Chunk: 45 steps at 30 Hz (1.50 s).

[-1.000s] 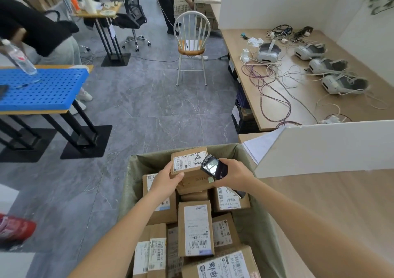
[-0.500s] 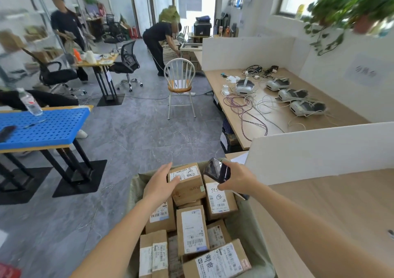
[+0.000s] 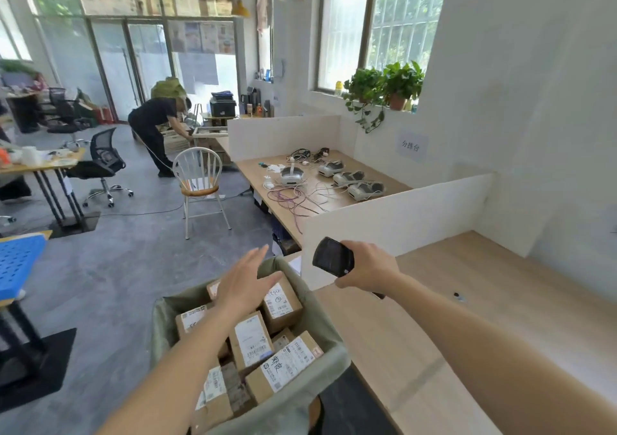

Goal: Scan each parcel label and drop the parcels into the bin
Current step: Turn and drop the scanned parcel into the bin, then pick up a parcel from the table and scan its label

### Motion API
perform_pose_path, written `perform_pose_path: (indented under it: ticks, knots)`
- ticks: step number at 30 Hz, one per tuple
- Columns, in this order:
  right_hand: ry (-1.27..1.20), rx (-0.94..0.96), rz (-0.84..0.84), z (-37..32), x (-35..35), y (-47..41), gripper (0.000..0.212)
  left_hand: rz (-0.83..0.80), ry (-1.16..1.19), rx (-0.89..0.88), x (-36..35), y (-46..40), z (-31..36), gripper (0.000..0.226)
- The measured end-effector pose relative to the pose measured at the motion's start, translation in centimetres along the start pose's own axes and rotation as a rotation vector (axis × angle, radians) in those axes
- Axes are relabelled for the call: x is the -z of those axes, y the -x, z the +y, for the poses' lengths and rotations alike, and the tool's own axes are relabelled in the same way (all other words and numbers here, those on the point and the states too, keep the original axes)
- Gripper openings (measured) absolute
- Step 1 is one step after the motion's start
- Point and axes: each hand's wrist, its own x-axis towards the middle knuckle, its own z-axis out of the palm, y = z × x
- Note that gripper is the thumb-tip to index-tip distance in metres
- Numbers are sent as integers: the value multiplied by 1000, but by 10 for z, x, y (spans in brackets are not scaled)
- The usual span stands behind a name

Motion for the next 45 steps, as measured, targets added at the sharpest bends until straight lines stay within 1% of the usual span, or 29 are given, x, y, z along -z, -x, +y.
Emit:
perform_pose_path:
  ticks: [7,10,15,18,24,30,33,37,42,45]
  knots:
    - [-7,-208,126,68,80,112,46,-48,37,-226,-16,27,117,73]
    - [1,-297,168,107,111,162,46,-68,8,-329,-35,36,176,73]
    - [19,-426,253,178,164,252,44,-106,34,-471,-75,66,288,70]
    - [38,-519,300,222,195,311,42,-135,72,-540,-103,94,358,71]
    - [70,-683,354,313,247,444,46,-244,185,-662,-170,170,494,71]
    - [104,-856,385,387,279,579,45,-364,273,-764,-247,252,602,75]
    - [129,-945,381,417,286,642,44,-430,310,-813,-282,294,647,76]
    - [97,-1051,388,452,286,708,38,-507,274,-865,-327,336,691,75]
    - [57,-1145,386,490,278,761,41,-584,175,-904,-371,372,729,74]
    - [40,-1192,385,517,268,779,45,-646,179,-916,-400,380,747,82]
